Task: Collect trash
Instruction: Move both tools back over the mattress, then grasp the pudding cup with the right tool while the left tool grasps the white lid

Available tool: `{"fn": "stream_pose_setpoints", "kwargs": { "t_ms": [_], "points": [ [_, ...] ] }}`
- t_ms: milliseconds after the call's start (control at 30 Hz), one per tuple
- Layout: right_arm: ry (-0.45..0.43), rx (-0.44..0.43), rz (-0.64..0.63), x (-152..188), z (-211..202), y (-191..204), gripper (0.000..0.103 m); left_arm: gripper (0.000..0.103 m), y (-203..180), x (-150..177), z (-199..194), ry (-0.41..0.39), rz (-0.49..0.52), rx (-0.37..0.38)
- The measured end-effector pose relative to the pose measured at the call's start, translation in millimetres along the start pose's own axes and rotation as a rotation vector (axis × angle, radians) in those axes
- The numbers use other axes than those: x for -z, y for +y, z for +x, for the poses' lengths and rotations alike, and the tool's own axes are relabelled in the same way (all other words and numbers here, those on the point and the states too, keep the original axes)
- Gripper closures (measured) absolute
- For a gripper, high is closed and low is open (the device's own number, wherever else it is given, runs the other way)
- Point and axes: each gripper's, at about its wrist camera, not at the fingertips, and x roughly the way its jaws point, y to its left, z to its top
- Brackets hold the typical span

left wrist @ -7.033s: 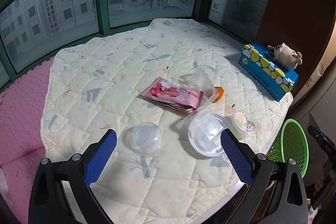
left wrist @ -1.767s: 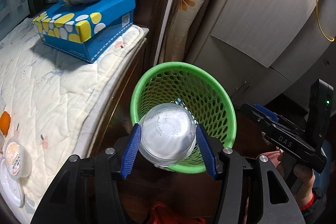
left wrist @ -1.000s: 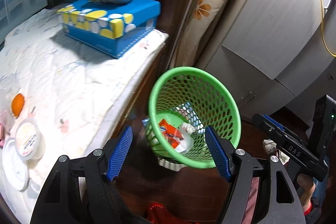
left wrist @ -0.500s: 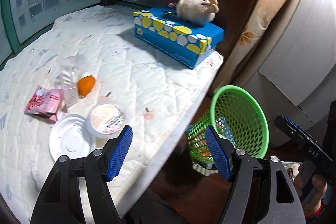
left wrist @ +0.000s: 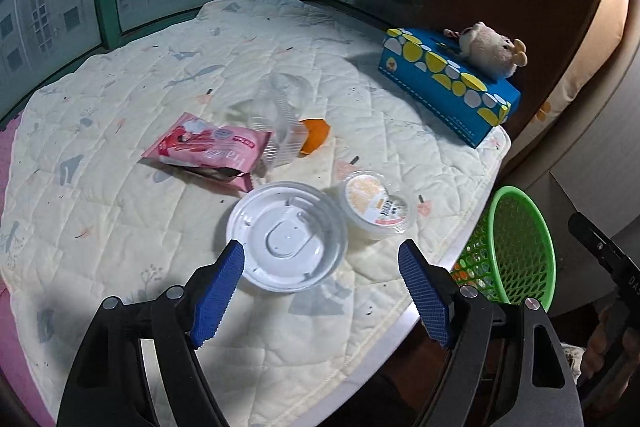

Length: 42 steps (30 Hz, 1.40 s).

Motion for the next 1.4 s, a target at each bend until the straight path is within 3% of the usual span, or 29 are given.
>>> {"fn": "stream_pose_setpoints", "kwargs": {
  "t_ms": [433,733,1100,1400],
  "points": [
    [0.070,-0.111,-0.142,-7,46,66,0.024,0.021,48,16,-14,-0.002,-0.079,-0.049],
    [0.164,-0.168,-0.250,-1,93,108,0.023,0.019,75,29,-15,0.017,-0.140,-0.062],
    [0.253,-0.132,-0.325,6,146,130,0.022,0.019,87,37,-11,0.035,-0.158,-0.064],
    [0.274,-0.101,-0.334,10,163,132,0.025,0.018,85,35,-5,0.045,-0.147,-0.048]
  ]
}}
